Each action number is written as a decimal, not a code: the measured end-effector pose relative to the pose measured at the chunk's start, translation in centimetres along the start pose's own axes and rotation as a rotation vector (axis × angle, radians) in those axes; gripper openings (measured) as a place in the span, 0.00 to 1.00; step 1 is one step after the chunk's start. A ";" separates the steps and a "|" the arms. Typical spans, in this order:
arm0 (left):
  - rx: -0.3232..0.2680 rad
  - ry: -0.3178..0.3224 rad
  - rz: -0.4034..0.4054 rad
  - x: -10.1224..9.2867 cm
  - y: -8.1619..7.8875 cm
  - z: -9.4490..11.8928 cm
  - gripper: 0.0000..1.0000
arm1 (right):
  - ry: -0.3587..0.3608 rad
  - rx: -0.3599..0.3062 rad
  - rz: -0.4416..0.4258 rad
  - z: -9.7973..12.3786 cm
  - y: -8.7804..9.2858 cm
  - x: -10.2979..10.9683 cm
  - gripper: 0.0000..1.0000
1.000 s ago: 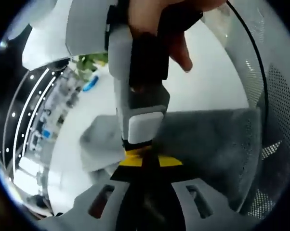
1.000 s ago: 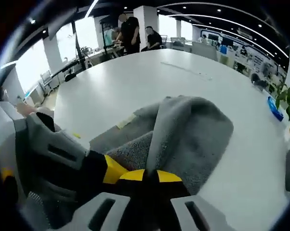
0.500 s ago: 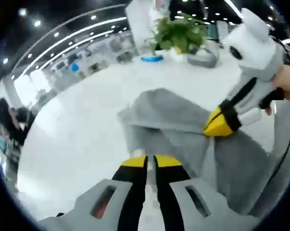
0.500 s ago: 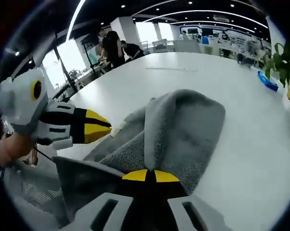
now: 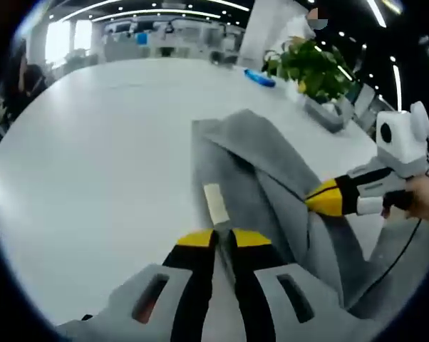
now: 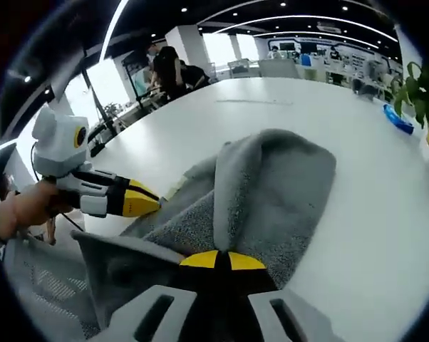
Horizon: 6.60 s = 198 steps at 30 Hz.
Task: Open the folded towel by lifting each exposed corner and separating the folded layers until the towel lies flat within the target outline without major curled edges
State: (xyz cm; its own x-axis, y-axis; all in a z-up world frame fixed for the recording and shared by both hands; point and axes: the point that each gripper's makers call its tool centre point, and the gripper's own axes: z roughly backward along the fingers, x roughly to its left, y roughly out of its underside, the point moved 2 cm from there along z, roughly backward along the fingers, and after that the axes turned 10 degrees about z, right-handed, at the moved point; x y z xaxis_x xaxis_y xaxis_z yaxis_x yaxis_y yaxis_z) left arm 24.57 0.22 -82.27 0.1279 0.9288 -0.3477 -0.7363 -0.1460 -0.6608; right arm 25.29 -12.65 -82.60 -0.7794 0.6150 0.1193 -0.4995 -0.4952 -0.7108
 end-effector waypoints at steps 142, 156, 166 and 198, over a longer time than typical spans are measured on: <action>-0.054 -0.283 -0.192 5.6 -1.2 1.7 0.02 | 0.375 0.105 0.061 8.5 7.2 -12.6 0.00; -0.052 -0.324 -0.256 5.9 -1.5 2.1 0.02 | 0.395 0.218 0.285 8.8 7.5 -13.3 0.00; -0.052 -0.347 -0.274 6.2 -1.5 2.5 0.02 | 0.409 0.237 0.320 9.2 7.7 -13.9 0.00; 0.010 -0.457 -0.327 8.5 -0.8 3.1 0.03 | 0.514 0.263 0.212 12.9 10.5 -17.9 0.00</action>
State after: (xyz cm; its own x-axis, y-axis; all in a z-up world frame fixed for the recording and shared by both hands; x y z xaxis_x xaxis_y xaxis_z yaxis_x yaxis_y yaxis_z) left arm 24.13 9.27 -82.63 0.0516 0.9787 0.1988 -0.7134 0.1754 -0.6784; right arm 29.10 -36.81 -83.26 -0.6230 0.6711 -0.4018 -0.4810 -0.7338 -0.4797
